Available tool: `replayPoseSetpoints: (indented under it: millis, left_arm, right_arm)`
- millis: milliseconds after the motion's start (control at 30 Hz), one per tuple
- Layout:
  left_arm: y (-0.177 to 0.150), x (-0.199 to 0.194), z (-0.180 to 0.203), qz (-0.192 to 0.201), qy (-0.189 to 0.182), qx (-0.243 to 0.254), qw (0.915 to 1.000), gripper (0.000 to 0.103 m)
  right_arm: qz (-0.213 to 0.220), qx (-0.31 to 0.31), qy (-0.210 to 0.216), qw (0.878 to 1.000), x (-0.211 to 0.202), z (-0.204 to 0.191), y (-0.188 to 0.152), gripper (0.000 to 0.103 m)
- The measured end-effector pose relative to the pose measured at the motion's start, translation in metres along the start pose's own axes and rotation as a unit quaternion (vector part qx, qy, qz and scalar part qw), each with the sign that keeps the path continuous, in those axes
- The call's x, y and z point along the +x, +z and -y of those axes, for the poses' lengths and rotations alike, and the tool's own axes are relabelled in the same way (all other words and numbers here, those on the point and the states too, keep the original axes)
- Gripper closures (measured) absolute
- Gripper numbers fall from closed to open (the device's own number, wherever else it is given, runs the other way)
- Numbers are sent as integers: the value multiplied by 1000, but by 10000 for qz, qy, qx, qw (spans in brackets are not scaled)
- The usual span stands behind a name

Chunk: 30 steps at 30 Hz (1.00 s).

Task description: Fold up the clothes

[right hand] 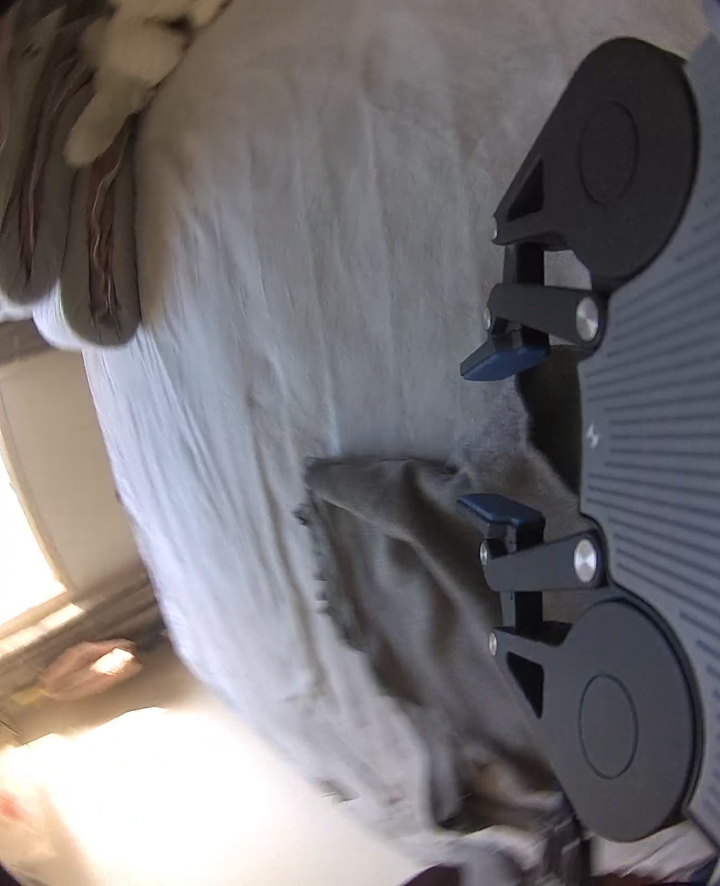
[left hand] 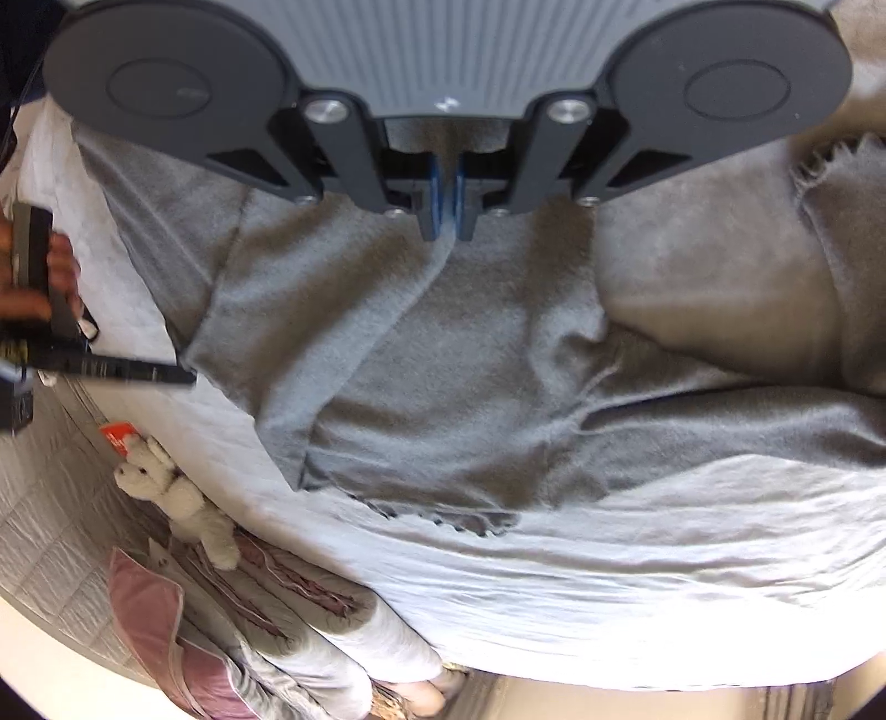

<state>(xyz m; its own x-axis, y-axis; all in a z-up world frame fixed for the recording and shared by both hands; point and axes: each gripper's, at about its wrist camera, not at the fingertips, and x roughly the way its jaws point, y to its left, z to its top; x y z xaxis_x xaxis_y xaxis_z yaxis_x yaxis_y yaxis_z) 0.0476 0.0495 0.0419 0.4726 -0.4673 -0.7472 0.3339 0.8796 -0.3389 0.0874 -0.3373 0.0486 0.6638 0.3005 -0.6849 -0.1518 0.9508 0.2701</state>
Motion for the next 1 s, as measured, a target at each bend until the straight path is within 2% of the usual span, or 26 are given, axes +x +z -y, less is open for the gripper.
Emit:
replayPoseSetpoints:
  millis: [67, 100, 133, 200, 267, 400, 533, 633, 733, 800, 833, 933, 1000]
  left_arm:
    - [-1, 1, 0, -1, -8, -15, 10000, 99]
    - [-2, 4, 1, -44, 30, 57, 10000, 99]
    - [-3, 6, 4, -77, 71, 139, 9998, 99]
    - [-5, 6, 7, -84, 94, 226, 9997, 99]
    - [-4, 2, 5, -21, 67, 164, 9998, 99]
    - [-3, -2, -1, 62, 44, 17, 10000, 99]
    - [-5, 2, 0, -62, 165, 70, 9998, 99]
    - [-5, 2, 1, -93, 103, 121, 9998, 99]
    - [-5, -2, 0, -22, -89, 139, 9999, 97]
    - [-5, -3, 1, -15, -54, 174, 9998, 96]
    - [-5, -2, 1, -40, -27, 161, 9999, 96]
    - [-4, -1, 1, -55, -14, 96, 9999, 96]
    - [-2, -3, 1, -12, -102, 72, 9999, 96]
  right_arm:
    - [-142, -484, -92, 9987, 8, -13, -3, 55]
    - [-235, -687, -182, 9972, 13, -17, -5, 63]
    - [-336, -774, -293, 9960, 17, -19, -6, 98]
    - [-441, -702, -429, 9956, 21, -16, -6, 97]
    - [-335, -483, -386, 9975, 16, -12, -4, 98]
    - [-30, 569, -231, 9981, 1, 18, 3, 98]
    - [-205, 1197, -292, 9922, 8, 46, 0, 98]
    - [-214, 1002, -356, 9941, 12, 41, 1, 98]
    - [-23, 947, -290, 9951, 7, 37, 5, 97]
    - [47, 955, -180, 9953, 3, 39, 8, 94]
    - [78, 907, -170, 9957, 1, 39, 9, 88]
    - [318, 605, -342, 9971, -4, 36, 14, 86]
    - [492, 541, -190, 9971, -3, 35, 20, 81]
